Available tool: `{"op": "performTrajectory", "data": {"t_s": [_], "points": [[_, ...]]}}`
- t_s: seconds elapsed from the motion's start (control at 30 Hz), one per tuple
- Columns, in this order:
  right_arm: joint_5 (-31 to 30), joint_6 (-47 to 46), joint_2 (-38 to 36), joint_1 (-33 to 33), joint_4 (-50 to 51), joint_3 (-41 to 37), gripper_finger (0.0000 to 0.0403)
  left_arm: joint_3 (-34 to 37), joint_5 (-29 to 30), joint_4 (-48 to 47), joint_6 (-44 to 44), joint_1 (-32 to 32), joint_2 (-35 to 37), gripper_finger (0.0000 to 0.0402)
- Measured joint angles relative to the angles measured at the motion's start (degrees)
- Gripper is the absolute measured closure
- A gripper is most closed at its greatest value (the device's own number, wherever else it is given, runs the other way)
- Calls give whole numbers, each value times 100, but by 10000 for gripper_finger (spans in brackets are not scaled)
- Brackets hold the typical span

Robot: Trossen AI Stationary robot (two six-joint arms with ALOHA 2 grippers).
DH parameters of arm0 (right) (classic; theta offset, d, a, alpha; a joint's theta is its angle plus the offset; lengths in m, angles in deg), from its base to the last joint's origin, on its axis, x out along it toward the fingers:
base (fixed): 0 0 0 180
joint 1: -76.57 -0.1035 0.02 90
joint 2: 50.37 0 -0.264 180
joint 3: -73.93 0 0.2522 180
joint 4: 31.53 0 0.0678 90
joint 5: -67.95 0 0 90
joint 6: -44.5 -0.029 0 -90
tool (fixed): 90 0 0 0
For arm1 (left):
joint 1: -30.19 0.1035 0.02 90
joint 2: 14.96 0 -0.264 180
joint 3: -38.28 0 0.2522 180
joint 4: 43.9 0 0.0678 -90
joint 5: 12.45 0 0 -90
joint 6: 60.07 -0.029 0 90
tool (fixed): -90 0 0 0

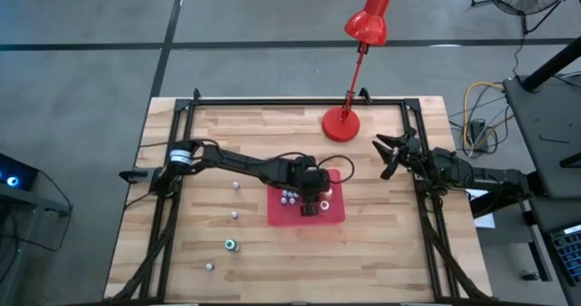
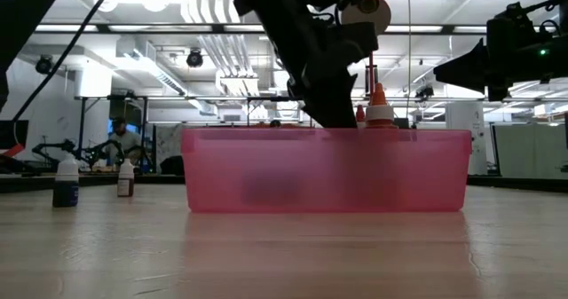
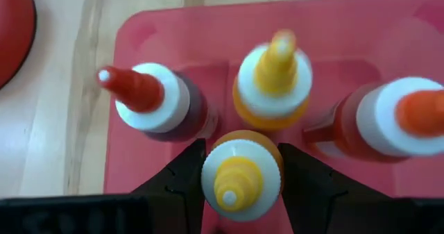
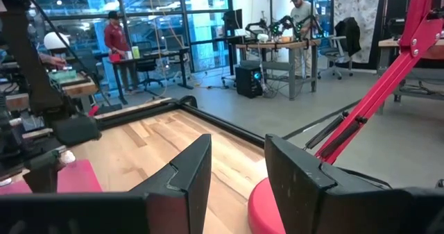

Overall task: Pick & Place food coloring
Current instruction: Put the large yellow food coloring bottle into the red bin

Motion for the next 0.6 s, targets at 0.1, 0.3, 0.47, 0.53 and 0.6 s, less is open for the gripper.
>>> {"op": "performTrajectory", "data": {"t_s": [0.1,0.3,0.47,0.53,0.6], "points": [[-1,0,0,0,-1,0,275,-3,126,31,2,-10,-68,273],[0,1,0,0,-1,0,275,-2,547,9,6,-17,-80,252],[1,0,0,-1,-1,0,275,-2,707,-14,140,-8,-85,232],[1,2,0,0,0,0,275,-2,694,-14,151,-8,-85,224],[0,0,0,0,0,0,275,-2,580,-14,153,-11,-85,215]]}}
